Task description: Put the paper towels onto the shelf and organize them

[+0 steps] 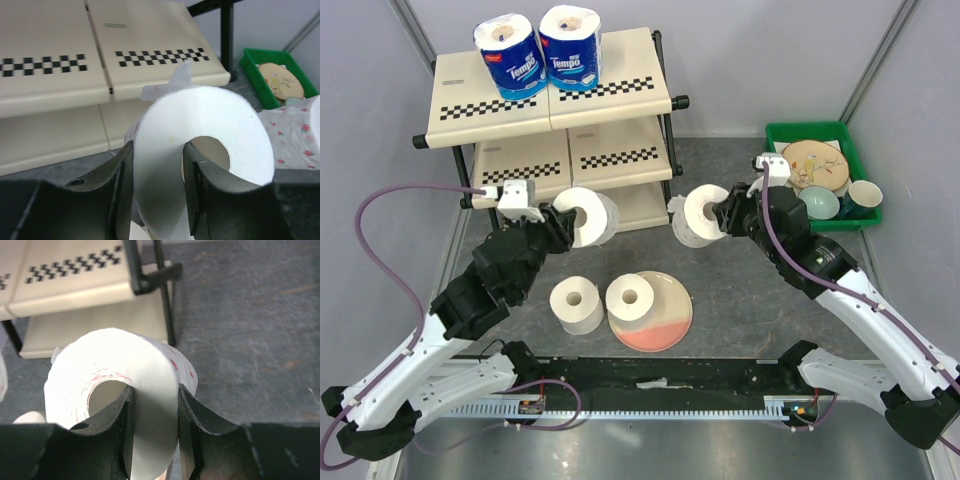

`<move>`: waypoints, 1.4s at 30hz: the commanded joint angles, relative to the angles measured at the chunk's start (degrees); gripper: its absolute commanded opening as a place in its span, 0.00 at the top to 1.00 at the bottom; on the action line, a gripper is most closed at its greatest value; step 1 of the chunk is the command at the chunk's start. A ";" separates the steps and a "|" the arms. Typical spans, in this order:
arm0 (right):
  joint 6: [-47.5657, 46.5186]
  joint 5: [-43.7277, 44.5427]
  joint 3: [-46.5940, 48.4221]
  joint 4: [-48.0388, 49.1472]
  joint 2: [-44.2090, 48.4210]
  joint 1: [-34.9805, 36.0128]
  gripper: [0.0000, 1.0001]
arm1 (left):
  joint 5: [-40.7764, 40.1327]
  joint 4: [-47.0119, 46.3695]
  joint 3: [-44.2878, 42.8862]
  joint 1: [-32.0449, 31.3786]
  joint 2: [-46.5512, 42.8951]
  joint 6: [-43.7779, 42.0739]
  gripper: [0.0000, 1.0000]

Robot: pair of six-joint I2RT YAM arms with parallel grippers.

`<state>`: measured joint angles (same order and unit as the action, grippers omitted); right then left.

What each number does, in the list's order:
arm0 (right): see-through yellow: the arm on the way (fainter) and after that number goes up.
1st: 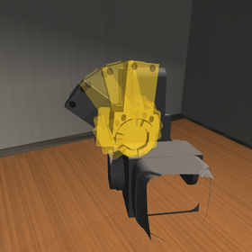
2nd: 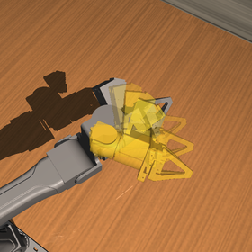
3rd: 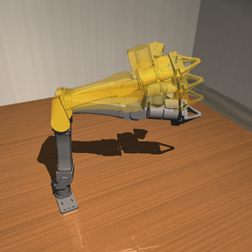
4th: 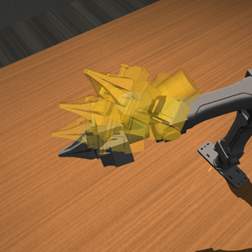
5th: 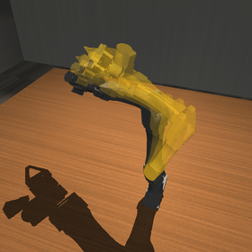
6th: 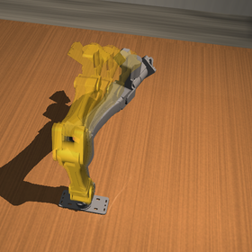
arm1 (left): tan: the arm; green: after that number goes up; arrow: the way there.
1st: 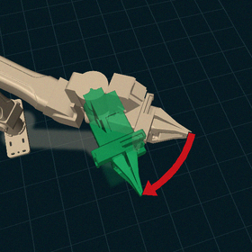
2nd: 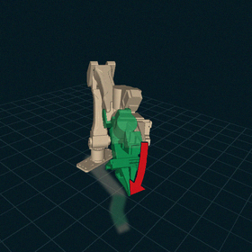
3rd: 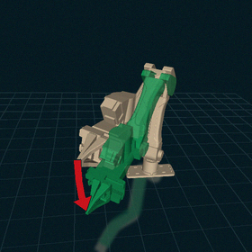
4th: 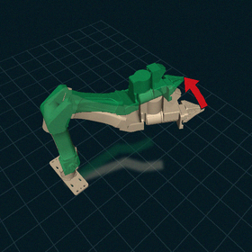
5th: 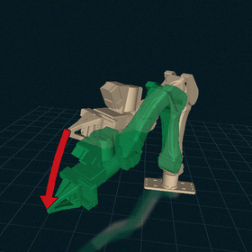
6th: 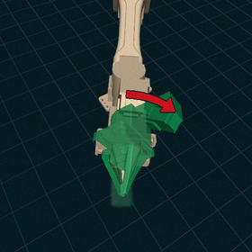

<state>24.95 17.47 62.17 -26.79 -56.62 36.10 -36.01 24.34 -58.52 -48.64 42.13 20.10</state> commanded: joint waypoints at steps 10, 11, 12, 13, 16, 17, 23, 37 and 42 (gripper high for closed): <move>-3.68 0.98 16.83 10.87 -13.16 11.01 0.73 | -12.33 -5.87 -2.65 1.53 -2.06 -9.10 0.72; -3.85 1.16 17.54 11.83 -14.03 11.53 0.73 | -12.68 -6.40 -2.91 1.71 -1.88 -9.98 0.72; -3.86 1.42 18.24 12.11 -15.78 12.41 0.73 | -12.86 -7.02 -3.52 2.14 -1.61 -11.56 0.71; -3.94 1.42 19.73 12.54 -16.76 12.68 0.73 | -12.86 -8.15 -3.79 2.93 -1.52 -12.27 0.71; -4.38 1.25 22.63 14.56 -20.10 13.56 0.73 | -11.81 -9.13 -4.67 6.17 -1.26 -14.03 0.71; -4.73 1.16 23.34 15.35 -21.59 13.65 0.73 | -10.41 -9.48 -4.76 7.24 -1.17 -14.21 0.71; -6.05 3.00 29.58 15.97 -27.13 14.70 0.73 | 0.29 -8.52 -6.60 18.83 0.58 -12.72 0.70; -8.51 6.96 40.92 16.68 -38.90 15.67 0.73 | 19.56 -11.15 -7.39 32.99 7.61 -9.20 0.70; -8.60 8.27 44.87 16.77 -42.69 15.67 0.73 | 23.35 -11.77 -8.01 36.94 9.11 -7.36 0.70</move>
<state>16.99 23.64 101.71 -14.59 -97.89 51.33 -17.43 19.00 -62.87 -14.28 50.98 9.87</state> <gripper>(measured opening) 0.400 0.455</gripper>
